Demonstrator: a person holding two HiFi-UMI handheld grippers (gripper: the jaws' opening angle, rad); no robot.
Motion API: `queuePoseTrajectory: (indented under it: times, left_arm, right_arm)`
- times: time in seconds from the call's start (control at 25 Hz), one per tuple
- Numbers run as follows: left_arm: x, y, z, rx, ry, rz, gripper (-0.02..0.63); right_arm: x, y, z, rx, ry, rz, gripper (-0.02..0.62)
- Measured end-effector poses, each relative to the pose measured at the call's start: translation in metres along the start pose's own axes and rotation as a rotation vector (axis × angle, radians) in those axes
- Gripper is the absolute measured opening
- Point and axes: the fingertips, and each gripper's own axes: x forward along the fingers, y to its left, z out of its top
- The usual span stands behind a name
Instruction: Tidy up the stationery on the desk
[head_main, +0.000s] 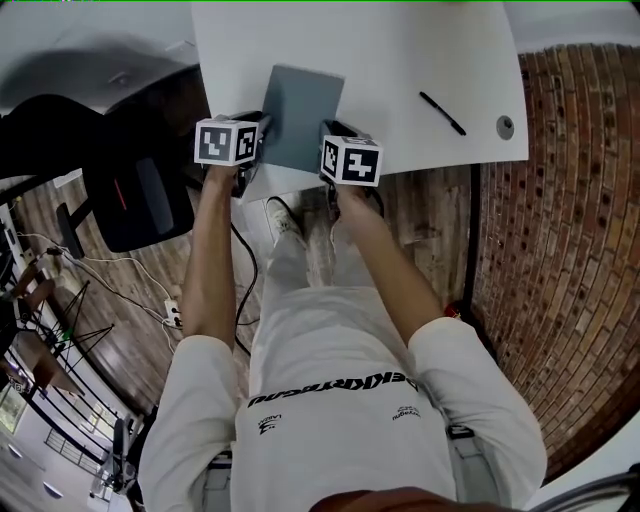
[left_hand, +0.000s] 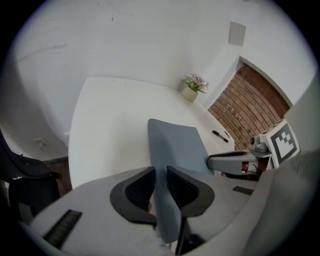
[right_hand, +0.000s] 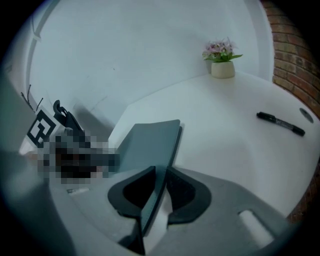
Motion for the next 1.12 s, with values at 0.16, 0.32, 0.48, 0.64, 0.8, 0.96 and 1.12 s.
queuePoseTrajectory:
  times: [0.16, 0.32, 0.48, 0.64, 0.8, 0.96, 1.12]
  left_arm:
    - [0.004, -0.017, -0.007, -0.036, -0.007, -0.018, 0.072]
    - [0.009, -0.036, -0.010, -0.073, -0.016, -0.021, 0.066]
    - [0.016, -0.054, -0.012, -0.105, -0.027, -0.025, 0.064]
    - [0.021, -0.069, -0.012, -0.141, -0.049, -0.029, 0.063]
    - [0.029, -0.089, -0.010, -0.169, -0.063, -0.041, 0.063]
    - [0.039, -0.104, -0.009, -0.192, -0.069, -0.053, 0.061]
    - [0.049, -0.117, -0.006, -0.205, -0.076, -0.054, 0.061]
  right_arm:
    - [-0.006, -0.014, 0.005, -0.053, 0.011, 0.005, 0.060]
    - [-0.011, -0.032, 0.011, -0.088, 0.015, -0.011, 0.060]
    - [-0.016, -0.050, 0.013, -0.115, 0.025, -0.016, 0.058]
    - [-0.020, -0.065, 0.019, -0.147, 0.041, -0.004, 0.057]
    - [-0.027, -0.084, 0.024, -0.182, 0.049, -0.010, 0.057]
    - [-0.033, -0.102, 0.027, -0.189, 0.054, -0.019, 0.057]
    - [-0.038, -0.117, 0.030, -0.181, 0.049, -0.032, 0.057]
